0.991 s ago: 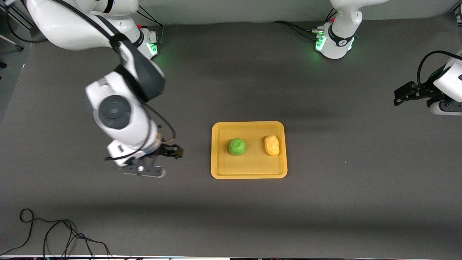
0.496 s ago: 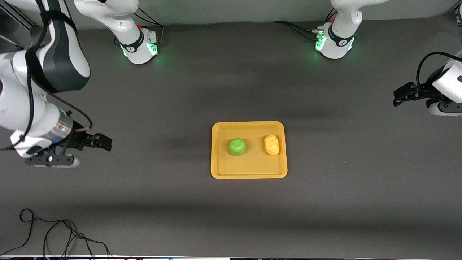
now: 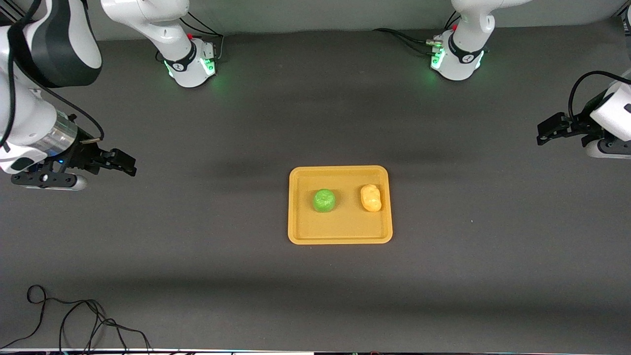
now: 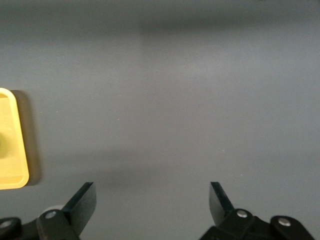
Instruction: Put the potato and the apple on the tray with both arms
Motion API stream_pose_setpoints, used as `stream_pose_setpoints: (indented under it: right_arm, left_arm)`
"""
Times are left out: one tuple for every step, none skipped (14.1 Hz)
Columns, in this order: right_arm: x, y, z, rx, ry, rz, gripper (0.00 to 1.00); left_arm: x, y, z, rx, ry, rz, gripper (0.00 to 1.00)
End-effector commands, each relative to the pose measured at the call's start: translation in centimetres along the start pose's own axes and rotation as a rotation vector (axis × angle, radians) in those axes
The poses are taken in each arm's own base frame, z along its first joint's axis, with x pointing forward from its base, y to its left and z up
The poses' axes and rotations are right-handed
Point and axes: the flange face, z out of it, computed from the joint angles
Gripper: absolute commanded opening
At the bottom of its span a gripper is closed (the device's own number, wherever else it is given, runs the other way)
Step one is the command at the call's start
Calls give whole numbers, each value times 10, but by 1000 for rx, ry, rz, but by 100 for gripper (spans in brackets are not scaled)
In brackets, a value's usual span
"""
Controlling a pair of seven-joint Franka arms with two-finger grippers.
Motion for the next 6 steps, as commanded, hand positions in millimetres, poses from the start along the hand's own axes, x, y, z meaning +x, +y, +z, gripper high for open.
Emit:
stream_pose_setpoints:
  right_arm:
    - [-3, 1, -5, 31, 5, -42, 100]
    - [-4, 0, -6, 31, 5, -50, 100]
    - [-5, -1, -6, 29, 3, -50, 100]
    - [-5, -1, -6, 29, 2, -52, 100]
    - [-5, 0, -6, 29, 3, -50, 100]
    - [-5, 0, -6, 31, 3, -39, 100]
  left_arm:
    - [-2, -1, -1, -7, 15, 4, 100]
    - [-2, -1, -1, -7, 15, 4, 100]
    - [-3, -1, -1, -7, 14, 4, 100]
    - [-2, -1, -1, -7, 15, 4, 100]
    - [-2, -1, -1, -7, 15, 2, 100]
    - [-3, -1, -1, -7, 14, 4, 100]
